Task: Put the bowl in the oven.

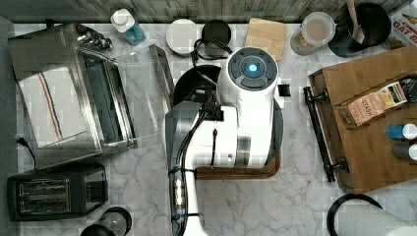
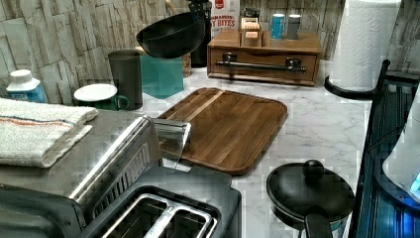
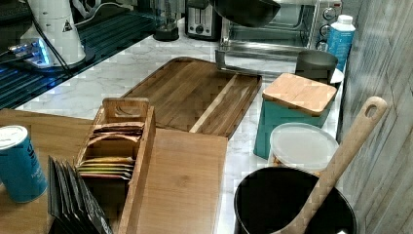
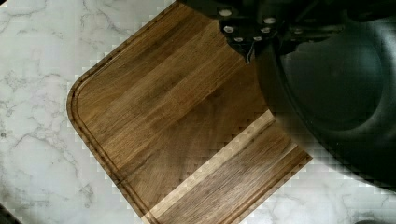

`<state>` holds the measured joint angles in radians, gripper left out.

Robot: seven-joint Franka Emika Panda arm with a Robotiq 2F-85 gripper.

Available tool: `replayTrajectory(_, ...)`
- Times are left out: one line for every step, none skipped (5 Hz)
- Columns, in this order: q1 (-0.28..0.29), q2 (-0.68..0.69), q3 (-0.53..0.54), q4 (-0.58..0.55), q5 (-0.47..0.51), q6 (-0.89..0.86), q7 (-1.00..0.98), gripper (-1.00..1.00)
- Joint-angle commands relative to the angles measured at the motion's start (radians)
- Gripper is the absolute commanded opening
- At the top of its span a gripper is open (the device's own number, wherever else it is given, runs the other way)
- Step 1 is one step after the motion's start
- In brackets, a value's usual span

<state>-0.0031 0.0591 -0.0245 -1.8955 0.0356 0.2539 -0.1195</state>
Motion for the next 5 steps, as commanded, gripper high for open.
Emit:
replayTrajectory(0.006, 0.067, -0.004, 0.087, -0.003, 0.005, -0.168, -1.0)
replayTrajectory(0.019, 0.082, 0.036, 0.133, -0.018, 0.15, -0.43, -1.0)
replayTrajectory(0.05, 0.138, 0.077, 0.24, -0.008, 0.206, -0.648, -1.0)
replayTrajectory(0.097, 0.206, 0.112, 0.331, -0.035, 0.232, -0.774, -1.0)
replayTrajectory(0.121, 0.29, 0.152, 0.419, -0.03, 0.21, -0.848, -1.0)
